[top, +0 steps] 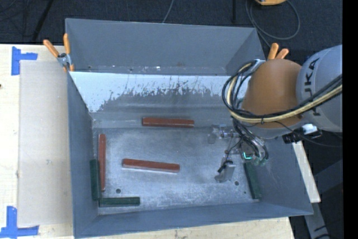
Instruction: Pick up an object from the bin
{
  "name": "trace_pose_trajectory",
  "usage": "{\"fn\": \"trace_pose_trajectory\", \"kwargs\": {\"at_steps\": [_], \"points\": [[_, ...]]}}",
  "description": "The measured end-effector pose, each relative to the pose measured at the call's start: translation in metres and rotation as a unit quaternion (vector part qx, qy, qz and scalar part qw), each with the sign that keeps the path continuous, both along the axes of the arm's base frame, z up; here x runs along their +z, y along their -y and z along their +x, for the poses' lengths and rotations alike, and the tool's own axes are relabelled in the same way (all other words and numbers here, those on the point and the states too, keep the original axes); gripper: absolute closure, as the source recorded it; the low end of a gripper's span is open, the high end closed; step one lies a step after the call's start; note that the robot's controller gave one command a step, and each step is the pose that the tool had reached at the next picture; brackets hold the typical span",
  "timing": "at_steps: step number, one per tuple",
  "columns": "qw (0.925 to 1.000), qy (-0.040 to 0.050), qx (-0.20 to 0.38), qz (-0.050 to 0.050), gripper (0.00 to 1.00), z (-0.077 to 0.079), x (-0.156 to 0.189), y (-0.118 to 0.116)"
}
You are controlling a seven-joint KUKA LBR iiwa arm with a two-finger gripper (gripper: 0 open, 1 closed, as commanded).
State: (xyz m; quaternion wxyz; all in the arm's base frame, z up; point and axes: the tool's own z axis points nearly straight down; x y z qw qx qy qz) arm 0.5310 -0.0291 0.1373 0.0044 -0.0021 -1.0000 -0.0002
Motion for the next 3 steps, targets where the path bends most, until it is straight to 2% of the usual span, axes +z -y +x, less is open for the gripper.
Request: {"fn": "trace_pose_trajectory", "kwargs": {"at_steps": [1,2,3], "points": [[0.9998,0.0033,0.017,0.001,0.0,0.049,-0.07,-0.055],[1.0,0.0011,-0.004,0.002,0.0,-0.017,-0.06,-0.125],[0.9991,0.0058,0.041,0.0,0.0,0.05,-0.068,-0.116]]}}
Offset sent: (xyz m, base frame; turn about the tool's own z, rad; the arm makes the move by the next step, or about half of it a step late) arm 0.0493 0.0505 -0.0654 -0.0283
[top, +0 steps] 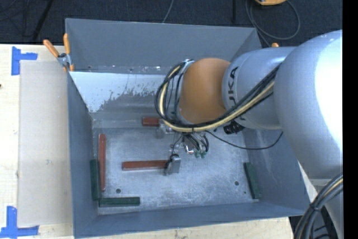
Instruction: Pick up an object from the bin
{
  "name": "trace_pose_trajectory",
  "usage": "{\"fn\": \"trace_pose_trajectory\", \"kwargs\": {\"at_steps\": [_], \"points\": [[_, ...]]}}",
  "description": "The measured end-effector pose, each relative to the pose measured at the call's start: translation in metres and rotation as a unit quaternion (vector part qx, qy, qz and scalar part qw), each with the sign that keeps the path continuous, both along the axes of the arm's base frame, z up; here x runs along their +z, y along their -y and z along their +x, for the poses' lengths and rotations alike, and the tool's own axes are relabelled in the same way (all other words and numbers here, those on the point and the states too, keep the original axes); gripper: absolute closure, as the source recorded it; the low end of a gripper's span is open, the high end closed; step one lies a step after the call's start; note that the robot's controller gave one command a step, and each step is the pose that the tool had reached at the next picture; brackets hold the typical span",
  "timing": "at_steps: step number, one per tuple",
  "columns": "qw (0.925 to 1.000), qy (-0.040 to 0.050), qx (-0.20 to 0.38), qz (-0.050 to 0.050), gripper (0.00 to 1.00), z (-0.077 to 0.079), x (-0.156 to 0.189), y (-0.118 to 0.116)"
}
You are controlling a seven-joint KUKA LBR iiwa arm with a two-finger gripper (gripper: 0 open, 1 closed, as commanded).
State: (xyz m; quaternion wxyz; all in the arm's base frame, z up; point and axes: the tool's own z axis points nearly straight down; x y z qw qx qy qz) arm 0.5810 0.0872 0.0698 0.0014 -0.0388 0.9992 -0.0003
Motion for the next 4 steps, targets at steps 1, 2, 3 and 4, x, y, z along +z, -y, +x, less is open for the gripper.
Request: {"fn": "trace_pose_trajectory", "kwargs": {"at_steps": [1,2,3,4], "points": [[1.0,-0.0012,0.001,0.0,1.0,-0.001,0.0,0.0],[0.9991,0.0038,0.042,0.001,1.0,0.028,0.144,-0.027],[0.9991,-0.0008,0.042,0.0,0.0,0.025,0.139,-0.027],[0.9827,-0.0047,0.185,0.0,0.0,0.002,-0.004,-0.076]]}}
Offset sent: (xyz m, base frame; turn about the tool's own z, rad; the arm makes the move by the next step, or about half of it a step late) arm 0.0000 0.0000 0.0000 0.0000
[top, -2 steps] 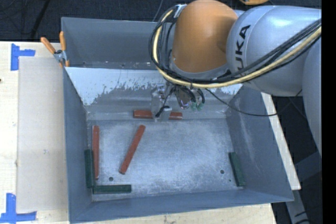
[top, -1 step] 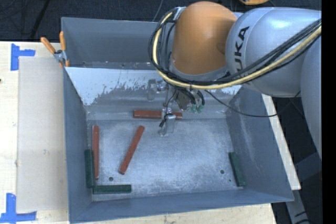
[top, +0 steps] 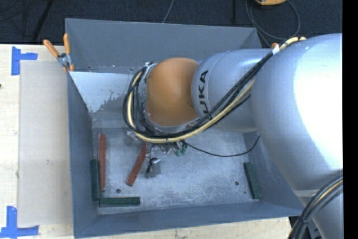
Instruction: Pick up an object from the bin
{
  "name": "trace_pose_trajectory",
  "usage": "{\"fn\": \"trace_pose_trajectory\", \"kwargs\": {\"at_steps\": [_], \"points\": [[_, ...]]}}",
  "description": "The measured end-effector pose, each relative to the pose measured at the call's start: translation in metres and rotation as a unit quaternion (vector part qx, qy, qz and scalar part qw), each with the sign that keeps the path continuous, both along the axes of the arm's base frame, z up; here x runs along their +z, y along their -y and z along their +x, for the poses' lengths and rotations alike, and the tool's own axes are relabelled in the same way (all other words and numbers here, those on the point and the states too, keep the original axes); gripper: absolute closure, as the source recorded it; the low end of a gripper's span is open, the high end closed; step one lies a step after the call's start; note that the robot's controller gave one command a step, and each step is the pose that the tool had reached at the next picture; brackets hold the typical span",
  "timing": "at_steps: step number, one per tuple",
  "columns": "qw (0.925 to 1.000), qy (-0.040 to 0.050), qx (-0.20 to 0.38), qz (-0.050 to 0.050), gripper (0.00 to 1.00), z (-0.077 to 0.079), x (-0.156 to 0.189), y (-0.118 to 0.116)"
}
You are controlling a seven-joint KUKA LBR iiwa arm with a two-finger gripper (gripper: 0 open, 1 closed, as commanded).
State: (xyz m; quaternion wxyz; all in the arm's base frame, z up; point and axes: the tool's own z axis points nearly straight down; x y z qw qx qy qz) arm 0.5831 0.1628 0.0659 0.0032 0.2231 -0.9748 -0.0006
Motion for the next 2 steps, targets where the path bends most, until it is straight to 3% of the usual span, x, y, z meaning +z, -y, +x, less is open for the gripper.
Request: {"fn": "trace_pose_trajectory", "kwargs": {"at_steps": [1,2], "points": [[1.0,0.0032,-0.001,0.001,1.0,0.002,0.004,0.0],[0.9966,0.0089,0.082,0.002,1.0,0.031,0.179,0.008]]}}
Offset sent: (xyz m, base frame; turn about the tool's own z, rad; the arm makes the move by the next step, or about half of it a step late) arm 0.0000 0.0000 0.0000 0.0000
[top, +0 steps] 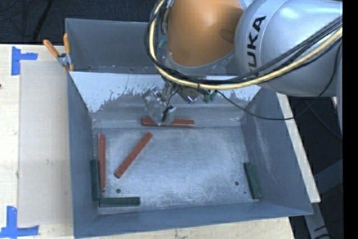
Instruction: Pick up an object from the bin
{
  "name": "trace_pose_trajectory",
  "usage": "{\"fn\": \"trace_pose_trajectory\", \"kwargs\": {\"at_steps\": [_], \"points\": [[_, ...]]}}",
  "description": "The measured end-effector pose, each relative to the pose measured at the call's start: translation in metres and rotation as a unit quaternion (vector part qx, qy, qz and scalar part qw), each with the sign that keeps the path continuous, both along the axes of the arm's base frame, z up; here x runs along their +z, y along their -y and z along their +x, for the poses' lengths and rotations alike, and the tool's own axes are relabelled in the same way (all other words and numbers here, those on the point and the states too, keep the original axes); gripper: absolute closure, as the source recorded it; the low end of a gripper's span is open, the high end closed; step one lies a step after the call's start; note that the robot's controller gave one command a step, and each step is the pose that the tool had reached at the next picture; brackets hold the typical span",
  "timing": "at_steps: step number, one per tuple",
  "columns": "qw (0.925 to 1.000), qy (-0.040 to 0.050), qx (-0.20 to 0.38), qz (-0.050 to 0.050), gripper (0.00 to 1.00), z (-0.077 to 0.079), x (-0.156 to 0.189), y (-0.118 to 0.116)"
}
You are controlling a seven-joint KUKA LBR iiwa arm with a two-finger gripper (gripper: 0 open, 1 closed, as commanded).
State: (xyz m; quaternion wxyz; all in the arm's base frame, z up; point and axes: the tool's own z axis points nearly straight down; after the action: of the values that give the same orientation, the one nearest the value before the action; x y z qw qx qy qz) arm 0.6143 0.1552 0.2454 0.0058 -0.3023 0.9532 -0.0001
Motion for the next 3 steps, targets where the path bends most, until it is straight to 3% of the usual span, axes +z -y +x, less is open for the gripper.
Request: {"fn": "trace_pose_trajectory", "kwargs": {"at_steps": [1,2,3], "points": [[0.9989,-0.0107,0.045,-0.002,1.0,-0.083,-0.074,-0.015],[0.999,-0.0063,0.044,-0.002,0.0,-0.079,-0.071,-0.015],[0.9972,-0.0069,0.075,-0.002,0.0,-0.021,-0.172,-0.021]]}}
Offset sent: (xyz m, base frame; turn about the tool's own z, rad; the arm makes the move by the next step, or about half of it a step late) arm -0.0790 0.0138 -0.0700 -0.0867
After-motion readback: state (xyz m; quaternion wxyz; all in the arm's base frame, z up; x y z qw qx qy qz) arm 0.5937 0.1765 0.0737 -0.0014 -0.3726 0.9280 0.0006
